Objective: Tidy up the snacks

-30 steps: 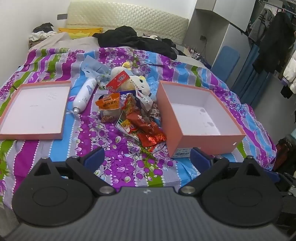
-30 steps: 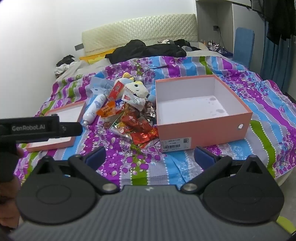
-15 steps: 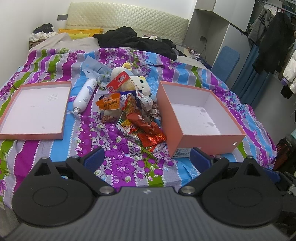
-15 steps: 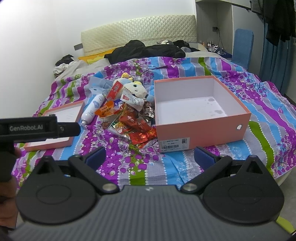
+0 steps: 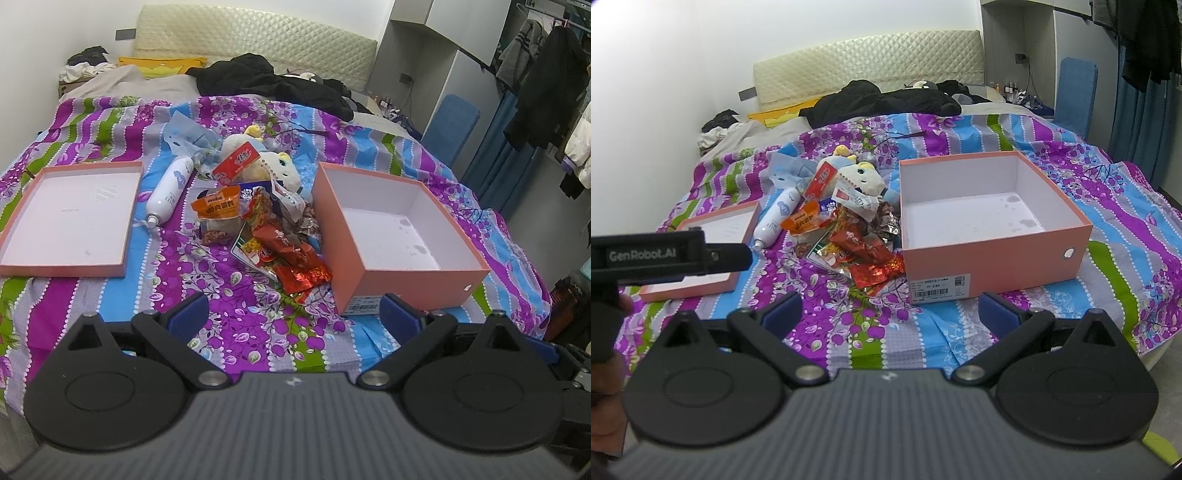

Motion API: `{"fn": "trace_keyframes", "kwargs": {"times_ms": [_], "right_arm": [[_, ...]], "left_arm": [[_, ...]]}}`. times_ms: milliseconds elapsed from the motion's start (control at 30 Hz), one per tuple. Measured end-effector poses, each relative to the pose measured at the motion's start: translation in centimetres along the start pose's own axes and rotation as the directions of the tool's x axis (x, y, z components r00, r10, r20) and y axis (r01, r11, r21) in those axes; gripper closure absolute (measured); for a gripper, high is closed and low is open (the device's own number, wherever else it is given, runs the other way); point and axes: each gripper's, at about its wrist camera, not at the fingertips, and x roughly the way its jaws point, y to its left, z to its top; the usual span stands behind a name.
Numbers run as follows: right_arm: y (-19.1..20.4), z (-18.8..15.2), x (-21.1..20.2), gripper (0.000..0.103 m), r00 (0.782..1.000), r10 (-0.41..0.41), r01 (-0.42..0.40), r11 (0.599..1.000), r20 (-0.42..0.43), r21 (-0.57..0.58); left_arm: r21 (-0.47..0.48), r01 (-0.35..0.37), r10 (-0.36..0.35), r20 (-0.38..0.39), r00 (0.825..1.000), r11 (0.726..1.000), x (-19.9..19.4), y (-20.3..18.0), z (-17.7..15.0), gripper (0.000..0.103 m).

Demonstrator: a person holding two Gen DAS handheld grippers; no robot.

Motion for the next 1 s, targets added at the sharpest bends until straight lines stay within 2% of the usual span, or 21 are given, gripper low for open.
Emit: {"fn": "trace_keyframes", "kwargs": {"times_ms": [633, 1000], "right_arm": [[0.0, -0.2, 0.3, 0.0, 1.0, 0.006, -0.006, 1.0, -0.015, 0.003], [0.7, -0.6, 1.3, 0.0, 1.0, -0.003, 0.002, 1.0, -0.022, -0.018]], "left_arm": [[-0.007, 0.009, -0.009, 0.005, 1.0, 1.0, 0.7, -0.5, -0.3, 0.003], [-0.061, -0.013, 0.013, -0.013, 1.0, 0.998, 1.6, 1.5, -1.2, 0.003]]}}
